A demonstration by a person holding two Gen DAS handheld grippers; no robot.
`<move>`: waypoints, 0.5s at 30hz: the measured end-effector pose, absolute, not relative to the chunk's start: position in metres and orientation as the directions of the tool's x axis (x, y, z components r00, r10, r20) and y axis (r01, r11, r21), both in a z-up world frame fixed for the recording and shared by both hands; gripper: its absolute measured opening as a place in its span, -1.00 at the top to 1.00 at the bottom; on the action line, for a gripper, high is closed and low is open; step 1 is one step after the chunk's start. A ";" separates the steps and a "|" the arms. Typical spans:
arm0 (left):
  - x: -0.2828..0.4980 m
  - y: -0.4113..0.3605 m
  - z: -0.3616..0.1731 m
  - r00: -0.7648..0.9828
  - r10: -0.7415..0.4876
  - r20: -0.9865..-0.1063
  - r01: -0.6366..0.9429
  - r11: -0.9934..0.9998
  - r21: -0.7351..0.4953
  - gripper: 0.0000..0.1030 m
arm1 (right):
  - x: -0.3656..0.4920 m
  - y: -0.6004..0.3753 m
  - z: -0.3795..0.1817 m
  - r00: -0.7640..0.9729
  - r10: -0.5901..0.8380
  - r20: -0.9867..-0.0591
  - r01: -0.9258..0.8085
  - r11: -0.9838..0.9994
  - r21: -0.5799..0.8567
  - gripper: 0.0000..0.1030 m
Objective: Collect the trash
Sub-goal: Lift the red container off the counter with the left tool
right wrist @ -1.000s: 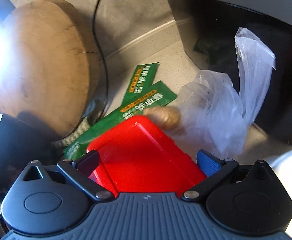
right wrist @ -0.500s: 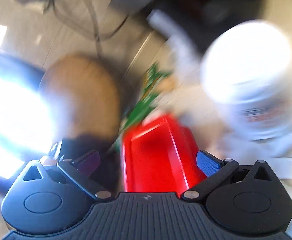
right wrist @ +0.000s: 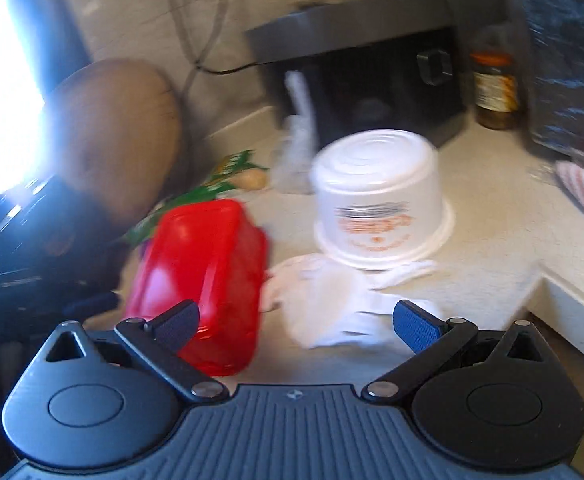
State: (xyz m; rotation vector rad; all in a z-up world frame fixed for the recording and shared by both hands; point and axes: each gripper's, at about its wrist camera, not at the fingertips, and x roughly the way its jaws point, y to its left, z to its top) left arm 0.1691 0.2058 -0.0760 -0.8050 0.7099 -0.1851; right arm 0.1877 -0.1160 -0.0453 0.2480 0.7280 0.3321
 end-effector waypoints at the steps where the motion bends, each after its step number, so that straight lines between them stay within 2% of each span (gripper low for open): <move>1: 0.169 0.208 -0.082 0.752 -0.426 -0.503 -0.116 0.665 -0.737 0.30 | 0.191 -0.109 -0.045 0.698 0.378 -0.609 -0.223 0.922 0.317 -1.00; 7: 0.174 0.217 -0.105 0.739 -0.428 -0.520 -0.187 0.611 -0.769 0.30 | 0.207 -0.085 -0.050 0.701 0.325 -0.634 -0.212 0.945 0.250 -1.00; 15: 0.196 0.222 -0.132 0.720 -0.515 -0.464 -0.209 0.477 -0.854 0.31 | 0.216 -0.086 -0.064 0.682 0.285 -0.674 -0.184 0.958 0.219 -1.00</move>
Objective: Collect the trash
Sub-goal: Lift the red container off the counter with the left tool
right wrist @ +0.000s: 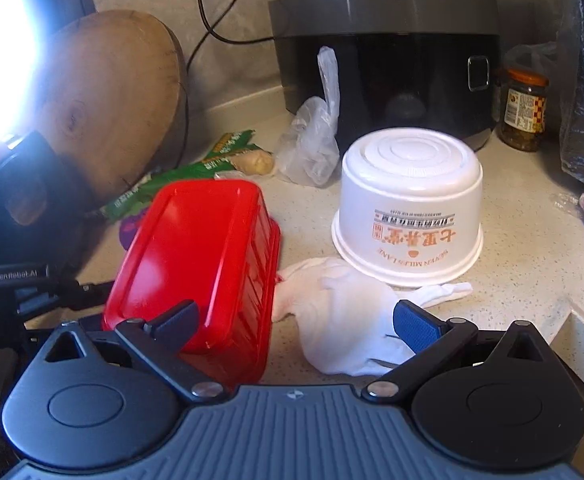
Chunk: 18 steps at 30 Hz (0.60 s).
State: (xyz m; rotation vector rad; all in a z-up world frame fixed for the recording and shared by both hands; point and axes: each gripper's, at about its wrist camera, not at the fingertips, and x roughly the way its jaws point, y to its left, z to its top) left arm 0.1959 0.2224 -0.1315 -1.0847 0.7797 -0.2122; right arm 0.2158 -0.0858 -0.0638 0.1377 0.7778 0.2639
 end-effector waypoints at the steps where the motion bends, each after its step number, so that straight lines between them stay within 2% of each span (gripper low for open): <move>1: 0.197 0.222 -0.133 0.719 -0.522 -0.458 -0.210 0.464 -0.860 0.31 | 0.216 -0.086 -0.065 0.682 0.288 -0.673 -0.181 0.957 0.226 -1.00; 8: 0.208 0.210 -0.123 0.692 -0.629 -0.354 -0.103 0.400 -0.911 0.32 | 0.218 -0.093 -0.066 0.673 0.305 -0.674 -0.167 0.950 0.263 -1.00; 10: 0.210 0.206 -0.118 0.690 -0.615 -0.382 -0.100 0.441 -0.892 0.31 | 0.218 -0.095 -0.067 0.676 0.298 -0.674 -0.158 0.952 0.263 -1.00; 12: 0.213 0.204 -0.113 0.697 -0.585 -0.415 -0.101 0.492 -0.864 0.19 | 0.216 -0.097 -0.065 0.691 0.278 -0.667 -0.152 0.958 0.242 -1.00; 18: 0.238 0.207 -0.102 0.719 -0.523 -0.458 -0.121 0.555 -0.823 0.25 | 0.217 -0.100 -0.062 0.703 0.236 -0.671 -0.140 0.971 0.195 -1.00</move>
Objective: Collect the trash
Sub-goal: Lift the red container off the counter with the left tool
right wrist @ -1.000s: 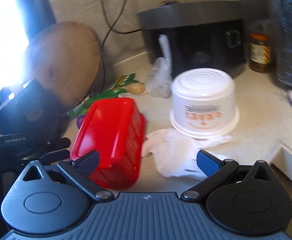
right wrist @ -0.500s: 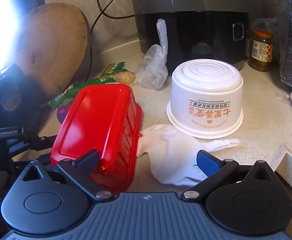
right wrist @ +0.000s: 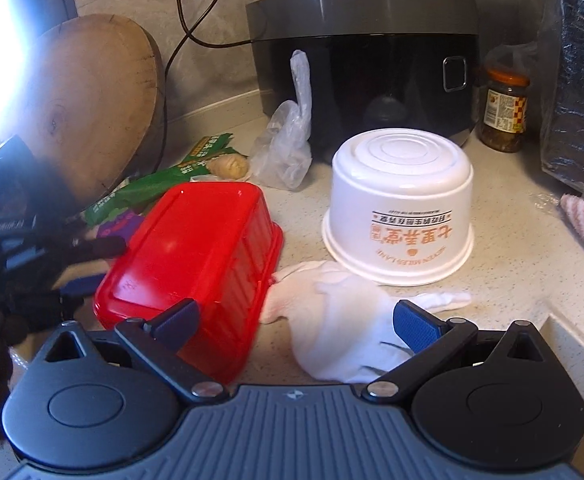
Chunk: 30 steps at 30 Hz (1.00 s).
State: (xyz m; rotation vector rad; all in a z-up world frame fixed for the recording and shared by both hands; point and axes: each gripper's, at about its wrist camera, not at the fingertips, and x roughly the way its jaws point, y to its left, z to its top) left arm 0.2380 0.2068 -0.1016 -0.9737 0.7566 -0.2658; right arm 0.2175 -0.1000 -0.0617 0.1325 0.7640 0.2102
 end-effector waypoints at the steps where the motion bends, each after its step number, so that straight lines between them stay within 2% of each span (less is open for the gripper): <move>1: 0.243 0.207 -0.100 0.728 -0.501 -0.469 -0.129 0.571 -0.811 0.25 | 0.217 -0.101 -0.062 0.701 0.233 -0.674 -0.137 0.971 0.194 -1.00; 4: 0.259 0.209 -0.101 0.722 -0.483 -0.496 -0.142 0.598 -0.789 0.26 | 0.216 -0.102 -0.063 0.699 0.224 -0.679 -0.129 0.974 0.189 -1.00; 9: 0.264 0.204 -0.107 0.690 -0.531 -0.492 -0.110 0.594 -0.797 0.28 | 0.216 -0.099 -0.058 0.723 0.199 -0.662 -0.120 0.979 0.164 -1.00; 14: 0.260 0.207 -0.115 0.695 -0.507 -0.510 -0.150 0.592 -0.792 0.29 | 0.214 -0.090 -0.046 0.763 0.209 -0.611 -0.138 0.977 0.163 -1.00; 20: 0.268 0.207 -0.132 0.674 -0.537 -0.507 -0.181 0.545 -0.818 0.28 | 0.222 -0.078 -0.056 0.745 0.203 -0.636 -0.159 0.979 0.126 -1.00; 25: 0.270 0.200 -0.141 0.694 -0.575 -0.433 -0.157 0.466 -0.871 0.30 | 0.223 -0.087 -0.061 0.736 0.207 -0.644 -0.136 0.978 0.160 -1.00; 28: 0.275 0.195 -0.144 0.679 -0.640 -0.360 -0.128 0.379 -0.916 0.30 | 0.225 -0.096 -0.064 0.724 0.225 -0.652 -0.114 0.971 0.209 -1.00; 30: 0.278 0.189 -0.140 0.654 -0.672 -0.347 -0.111 0.369 -0.923 0.27 | 0.223 -0.104 -0.066 0.724 0.235 -0.649 -0.096 0.965 0.243 -1.00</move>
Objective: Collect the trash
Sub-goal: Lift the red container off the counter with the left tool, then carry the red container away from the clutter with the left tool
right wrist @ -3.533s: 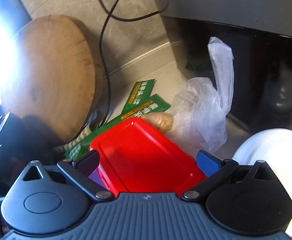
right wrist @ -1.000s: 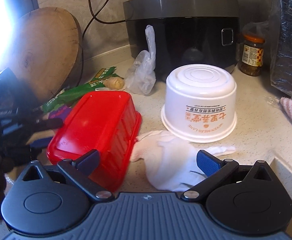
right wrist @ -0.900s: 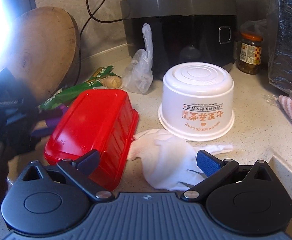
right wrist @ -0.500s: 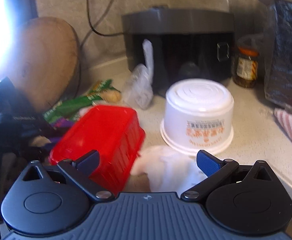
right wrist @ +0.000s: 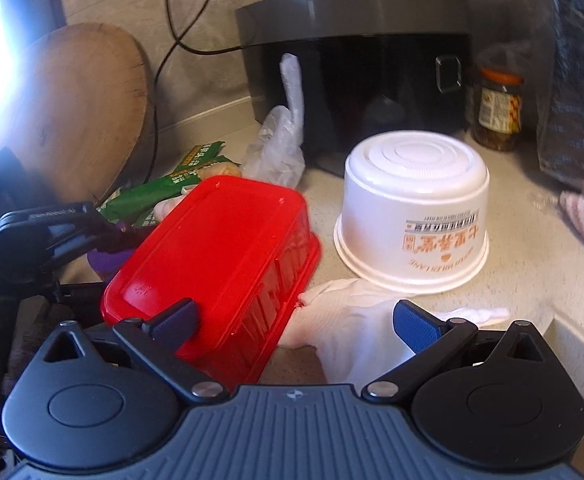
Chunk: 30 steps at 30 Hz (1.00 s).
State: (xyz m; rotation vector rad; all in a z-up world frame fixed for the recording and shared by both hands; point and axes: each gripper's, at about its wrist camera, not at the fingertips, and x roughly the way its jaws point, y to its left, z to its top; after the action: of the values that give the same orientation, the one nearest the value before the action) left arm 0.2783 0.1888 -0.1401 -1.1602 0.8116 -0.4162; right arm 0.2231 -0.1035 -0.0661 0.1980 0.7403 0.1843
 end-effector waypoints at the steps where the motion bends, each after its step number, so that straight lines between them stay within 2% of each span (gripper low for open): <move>1: 0.279 0.185 -0.136 0.642 -0.679 -0.355 -0.098 0.386 -0.917 0.27 | 0.222 -0.108 -0.067 0.723 0.241 -0.647 -0.088 0.962 0.260 -1.00; 9: 0.270 0.159 -0.099 0.597 -0.760 -0.258 0.012 0.330 -0.944 0.26 | 0.208 -0.148 -0.064 0.755 0.255 -0.604 -0.008 0.925 0.381 -1.00; 14: 0.263 0.121 -0.073 0.495 -0.847 -0.196 0.092 0.276 -0.957 0.30 | 0.201 -0.174 -0.077 0.726 0.172 -0.666 0.082 0.940 0.332 -1.00; 20: 0.251 0.052 -0.054 0.405 -0.850 -0.337 0.176 0.435 -0.883 0.31 | 0.183 -0.198 -0.089 0.711 0.104 -0.696 0.162 0.938 0.306 -1.00; 25: 0.224 0.046 -0.022 0.554 -0.702 -0.448 0.273 0.661 -0.699 0.30 | 0.167 -0.217 -0.086 0.724 0.076 -0.686 0.187 0.935 0.301 -1.00; 28: 0.210 0.035 -0.010 0.663 -0.488 -0.569 0.292 0.867 -0.403 0.30 | 0.162 -0.219 -0.086 0.718 0.081 -0.692 0.170 0.943 0.287 -1.00; 30: 0.203 0.028 -0.013 0.693 -0.381 -0.612 0.295 0.924 -0.242 0.30 | 0.159 -0.218 -0.087 0.712 0.077 -0.698 0.162 0.949 0.270 -1.00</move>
State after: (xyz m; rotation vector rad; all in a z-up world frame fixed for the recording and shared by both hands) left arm 0.2025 0.0281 -0.0132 -0.1283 0.7110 -0.3788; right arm 0.1588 -0.2183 -0.0871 0.3253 0.7803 -0.0482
